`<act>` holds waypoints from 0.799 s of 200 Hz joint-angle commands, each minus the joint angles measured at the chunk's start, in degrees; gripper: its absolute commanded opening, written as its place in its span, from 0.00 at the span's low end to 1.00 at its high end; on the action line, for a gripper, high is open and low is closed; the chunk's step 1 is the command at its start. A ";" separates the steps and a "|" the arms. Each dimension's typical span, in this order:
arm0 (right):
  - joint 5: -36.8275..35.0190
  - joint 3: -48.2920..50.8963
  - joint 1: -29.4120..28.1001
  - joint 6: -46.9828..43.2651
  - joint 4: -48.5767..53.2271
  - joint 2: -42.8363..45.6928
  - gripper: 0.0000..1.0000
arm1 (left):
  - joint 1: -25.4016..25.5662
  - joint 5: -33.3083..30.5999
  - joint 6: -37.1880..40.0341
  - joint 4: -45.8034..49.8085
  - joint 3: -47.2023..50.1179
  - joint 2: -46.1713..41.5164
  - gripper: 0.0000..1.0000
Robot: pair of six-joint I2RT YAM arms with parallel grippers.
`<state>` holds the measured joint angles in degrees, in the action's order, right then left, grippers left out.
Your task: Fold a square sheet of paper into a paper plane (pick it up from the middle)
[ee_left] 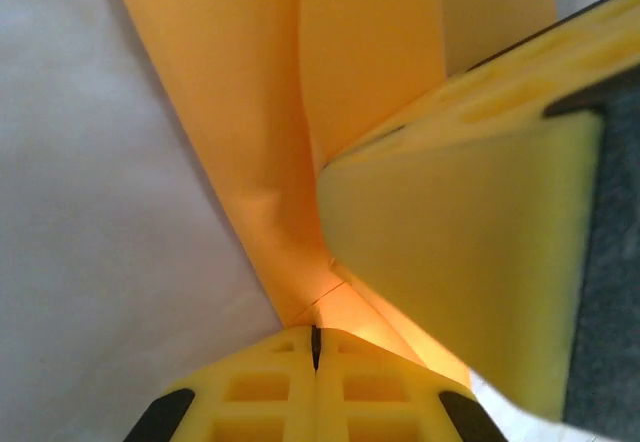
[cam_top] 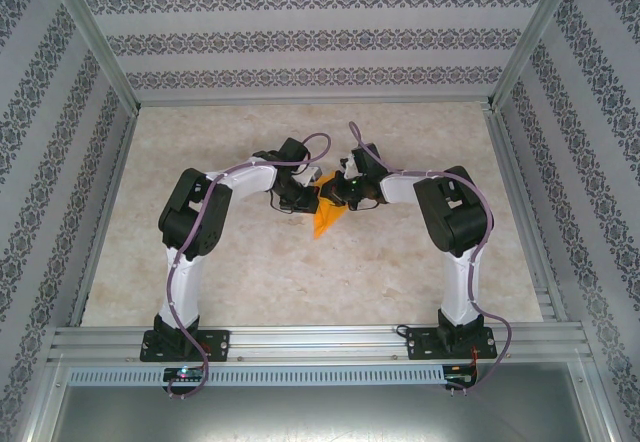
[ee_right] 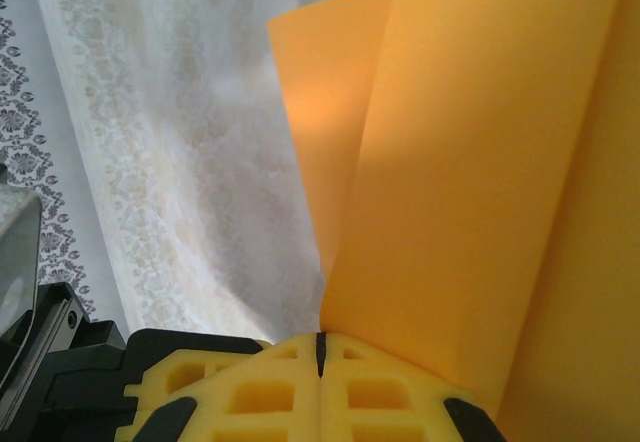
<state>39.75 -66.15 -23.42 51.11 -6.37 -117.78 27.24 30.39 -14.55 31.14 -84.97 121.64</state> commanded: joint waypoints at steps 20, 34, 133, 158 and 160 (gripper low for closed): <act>0.80 0.44 -0.57 0.99 -0.99 0.71 0.00 | -0.52 0.27 -0.13 -2.66 1.64 2.12 0.00; 0.24 0.40 -0.27 1.34 -1.09 0.62 0.00 | -0.48 0.41 -0.04 -2.66 1.89 2.11 0.00; -1.25 2.66 1.97 6.12 -6.14 -0.34 0.00 | -0.76 0.38 0.30 -2.94 3.30 1.27 0.00; -1.08 3.13 2.24 7.08 -7.84 -0.78 0.00 | -0.79 0.38 0.48 -3.01 3.41 1.31 0.00; -1.16 3.13 2.24 7.07 -7.79 -0.79 0.00 | -0.79 0.39 0.42 -3.08 3.45 1.27 0.00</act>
<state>39.00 -63.96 -21.85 56.71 -11.18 -117.80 26.85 32.60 -14.55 28.32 -83.74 121.80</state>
